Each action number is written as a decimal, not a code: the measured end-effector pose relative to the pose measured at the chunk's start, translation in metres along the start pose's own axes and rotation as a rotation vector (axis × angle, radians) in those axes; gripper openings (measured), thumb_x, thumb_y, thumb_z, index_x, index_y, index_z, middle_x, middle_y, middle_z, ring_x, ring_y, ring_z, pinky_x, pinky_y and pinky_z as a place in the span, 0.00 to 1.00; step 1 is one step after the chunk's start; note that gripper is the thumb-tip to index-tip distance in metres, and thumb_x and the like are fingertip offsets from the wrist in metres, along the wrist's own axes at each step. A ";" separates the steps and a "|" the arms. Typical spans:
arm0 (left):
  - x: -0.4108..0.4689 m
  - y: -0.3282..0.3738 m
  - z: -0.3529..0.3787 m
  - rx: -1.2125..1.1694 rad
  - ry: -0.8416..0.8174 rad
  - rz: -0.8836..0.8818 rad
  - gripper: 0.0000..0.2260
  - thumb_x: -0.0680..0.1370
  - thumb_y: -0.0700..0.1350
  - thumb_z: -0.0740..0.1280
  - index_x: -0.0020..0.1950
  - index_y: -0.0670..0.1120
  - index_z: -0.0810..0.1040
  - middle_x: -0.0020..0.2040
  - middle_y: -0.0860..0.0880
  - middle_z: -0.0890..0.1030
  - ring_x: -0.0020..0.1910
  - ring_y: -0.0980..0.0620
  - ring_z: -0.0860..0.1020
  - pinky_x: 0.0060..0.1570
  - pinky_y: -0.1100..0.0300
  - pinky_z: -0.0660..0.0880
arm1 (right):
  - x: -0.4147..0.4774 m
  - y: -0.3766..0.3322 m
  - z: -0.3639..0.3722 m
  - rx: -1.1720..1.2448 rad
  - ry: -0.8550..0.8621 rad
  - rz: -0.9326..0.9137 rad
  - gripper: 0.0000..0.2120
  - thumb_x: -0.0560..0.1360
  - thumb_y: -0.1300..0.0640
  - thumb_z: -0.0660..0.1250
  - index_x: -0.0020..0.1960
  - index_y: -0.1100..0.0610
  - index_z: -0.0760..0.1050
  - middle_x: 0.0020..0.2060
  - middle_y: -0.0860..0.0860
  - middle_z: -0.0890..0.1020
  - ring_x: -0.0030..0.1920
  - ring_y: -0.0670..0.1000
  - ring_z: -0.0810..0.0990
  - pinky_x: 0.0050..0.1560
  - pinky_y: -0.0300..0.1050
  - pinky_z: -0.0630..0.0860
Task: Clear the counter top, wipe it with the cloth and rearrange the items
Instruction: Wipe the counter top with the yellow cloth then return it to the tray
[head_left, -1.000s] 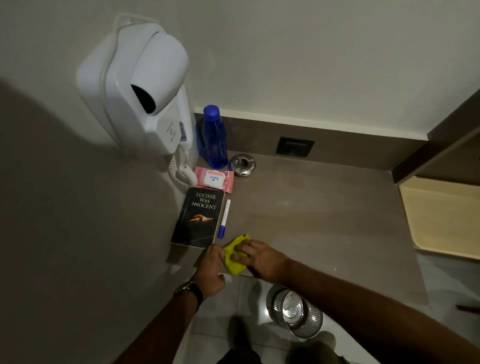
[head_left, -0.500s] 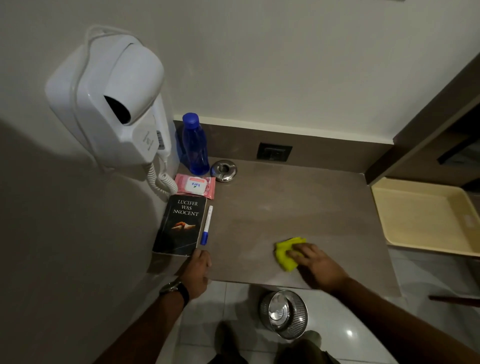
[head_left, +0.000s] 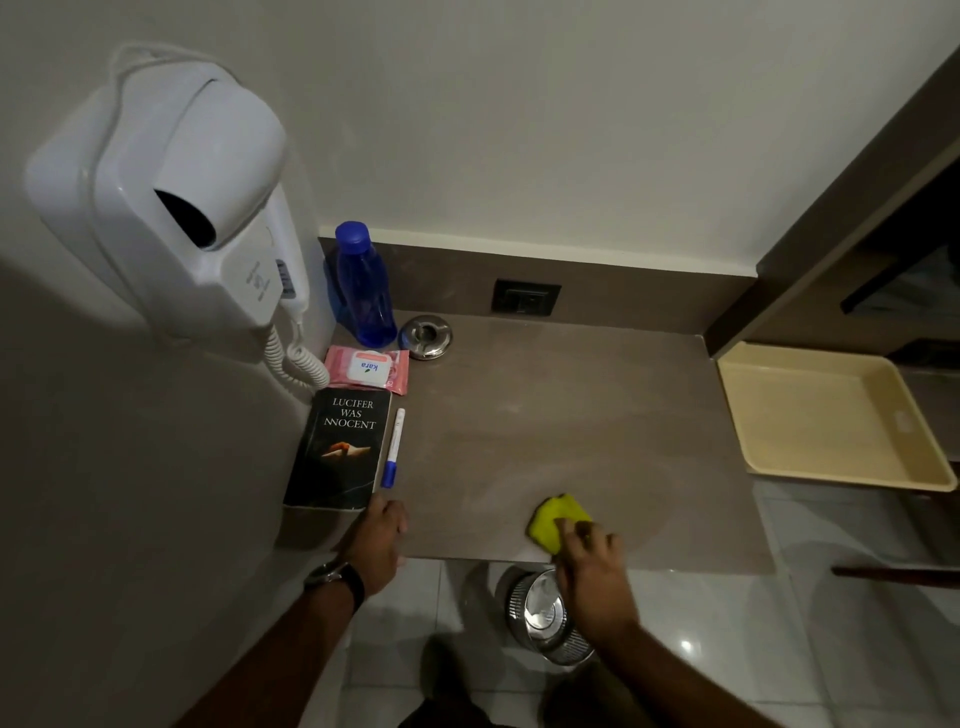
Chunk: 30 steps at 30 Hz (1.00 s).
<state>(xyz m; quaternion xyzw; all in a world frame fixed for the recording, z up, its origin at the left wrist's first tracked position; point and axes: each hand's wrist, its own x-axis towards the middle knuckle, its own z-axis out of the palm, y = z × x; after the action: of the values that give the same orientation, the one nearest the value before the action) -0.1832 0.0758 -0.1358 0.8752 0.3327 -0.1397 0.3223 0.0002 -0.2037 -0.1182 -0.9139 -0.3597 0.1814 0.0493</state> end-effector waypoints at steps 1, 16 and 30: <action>0.000 0.001 0.000 0.007 0.004 -0.001 0.20 0.70 0.38 0.76 0.52 0.53 0.69 0.63 0.53 0.66 0.61 0.51 0.75 0.64 0.52 0.77 | -0.004 -0.013 0.006 -0.026 -0.038 -0.093 0.30 0.78 0.49 0.63 0.80 0.49 0.65 0.68 0.54 0.73 0.60 0.57 0.71 0.65 0.50 0.74; -0.002 0.004 0.007 -0.061 0.009 0.000 0.21 0.71 0.40 0.76 0.52 0.54 0.67 0.64 0.53 0.63 0.62 0.54 0.71 0.64 0.54 0.77 | 0.022 0.101 -0.065 -0.343 -0.114 -0.264 0.27 0.80 0.43 0.61 0.79 0.46 0.68 0.70 0.53 0.76 0.64 0.57 0.76 0.66 0.49 0.74; -0.002 0.013 0.006 -0.025 0.085 -0.075 0.18 0.72 0.44 0.76 0.49 0.53 0.68 0.62 0.52 0.68 0.61 0.52 0.74 0.63 0.54 0.77 | 0.048 -0.010 -0.021 -0.313 -0.094 -0.662 0.25 0.78 0.47 0.67 0.74 0.51 0.75 0.65 0.54 0.81 0.60 0.57 0.82 0.58 0.50 0.79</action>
<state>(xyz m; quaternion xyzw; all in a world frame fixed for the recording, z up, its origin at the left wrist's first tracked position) -0.1759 0.0631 -0.1329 0.8630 0.3805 -0.1103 0.3135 0.0336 -0.1632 -0.1102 -0.7351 -0.6612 0.1404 -0.0517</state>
